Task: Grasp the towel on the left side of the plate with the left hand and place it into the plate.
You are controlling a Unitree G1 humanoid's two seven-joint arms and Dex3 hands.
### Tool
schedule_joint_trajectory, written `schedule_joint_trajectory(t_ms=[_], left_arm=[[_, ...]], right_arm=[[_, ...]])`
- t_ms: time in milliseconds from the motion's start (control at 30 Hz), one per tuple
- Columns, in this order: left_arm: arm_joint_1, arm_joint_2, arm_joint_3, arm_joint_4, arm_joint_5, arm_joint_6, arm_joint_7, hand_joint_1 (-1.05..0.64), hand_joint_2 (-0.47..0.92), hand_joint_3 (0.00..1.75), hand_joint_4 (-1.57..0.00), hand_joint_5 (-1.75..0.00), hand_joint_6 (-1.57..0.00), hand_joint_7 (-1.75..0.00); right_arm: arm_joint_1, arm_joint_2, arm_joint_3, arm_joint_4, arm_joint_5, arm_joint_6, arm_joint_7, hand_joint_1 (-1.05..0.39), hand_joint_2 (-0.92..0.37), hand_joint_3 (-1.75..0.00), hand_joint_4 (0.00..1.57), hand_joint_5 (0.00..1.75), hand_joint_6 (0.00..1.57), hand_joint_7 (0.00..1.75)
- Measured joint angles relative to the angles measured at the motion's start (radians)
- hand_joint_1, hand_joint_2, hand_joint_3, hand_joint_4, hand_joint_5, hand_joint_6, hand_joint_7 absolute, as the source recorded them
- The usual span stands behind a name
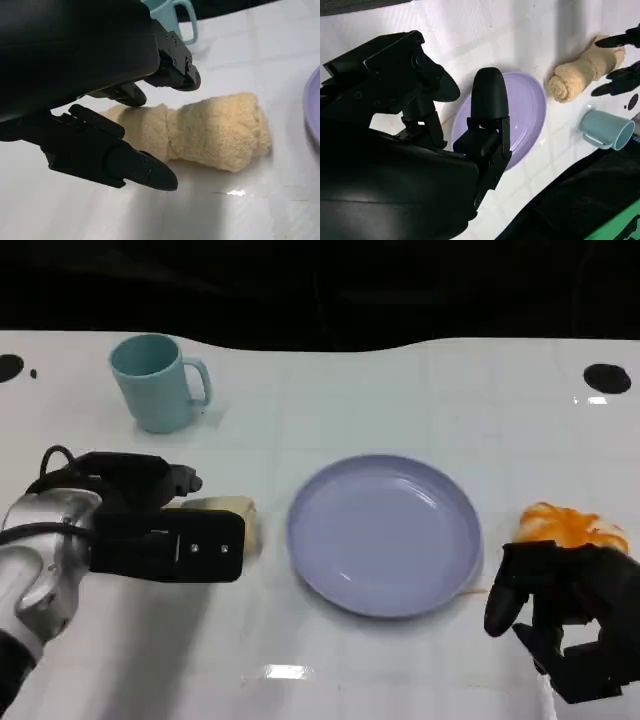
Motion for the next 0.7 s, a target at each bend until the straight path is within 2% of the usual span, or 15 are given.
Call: schedule_joint_trajectory(t_ms=[267,500,567,600,633,667,700], left_arm=[[-0.108,-0.071,-0.032,0.307,0.002,-0.097,0.084,-0.59,0.92,0.12,-0.45,-0.05,-0.38,-0.01],[-0.168,-0.118,-0.07,0.502,0.011,-0.149,0.159,-0.61,0.92,0.19,-0.48,-0.04,-0.49,-0.04],[-0.186,-0.129,-0.085,0.535,0.019,-0.151,0.171,-0.58,0.92,0.2,-0.52,-0.06,-0.56,-0.06],[-0.194,-0.134,-0.097,0.549,0.029,-0.151,0.181,-0.51,0.92,0.17,-0.64,-0.11,-0.69,-0.09],[-0.202,-0.14,-0.106,0.561,0.036,-0.151,0.197,-0.47,0.92,0.16,-0.7,-0.13,-0.74,-0.11],[-0.206,-0.147,-0.109,0.572,0.041,-0.15,0.216,-0.39,0.92,0.14,-0.81,-0.28,-0.87,-0.12],[-0.207,-0.153,-0.112,0.58,0.043,-0.152,0.247,-0.3,0.92,0.13,-0.82,-0.83,-1.02,-0.13]], right_arm=[[0.003,0.0,0.0,-0.008,0.001,0.0,0.0,0.01,-0.52,-1.16,0.72,1.73,0.71,1.43],[0.006,0.0,-0.003,-0.012,0.003,0.002,0.0,0.01,-0.5,-1.18,0.73,1.75,0.72,1.44],[0.006,0.0,-0.003,-0.012,0.003,0.001,0.0,0.01,-0.5,-1.18,0.73,1.74,0.72,1.44],[0.006,0.0,-0.003,-0.012,0.003,0.001,0.0,0.01,-0.5,-1.18,0.72,1.74,0.71,1.43],[0.006,0.0,-0.003,-0.012,0.002,0.002,0.0,0.01,-0.51,-1.18,0.72,1.74,0.71,1.43],[0.006,0.0,-0.003,-0.012,0.002,0.002,0.0,0.02,-0.51,-1.18,0.72,1.74,0.71,1.43],[0.006,0.0,-0.003,-0.012,0.002,0.002,0.0,0.02,-0.51,-1.18,0.72,1.74,0.71,1.43]])
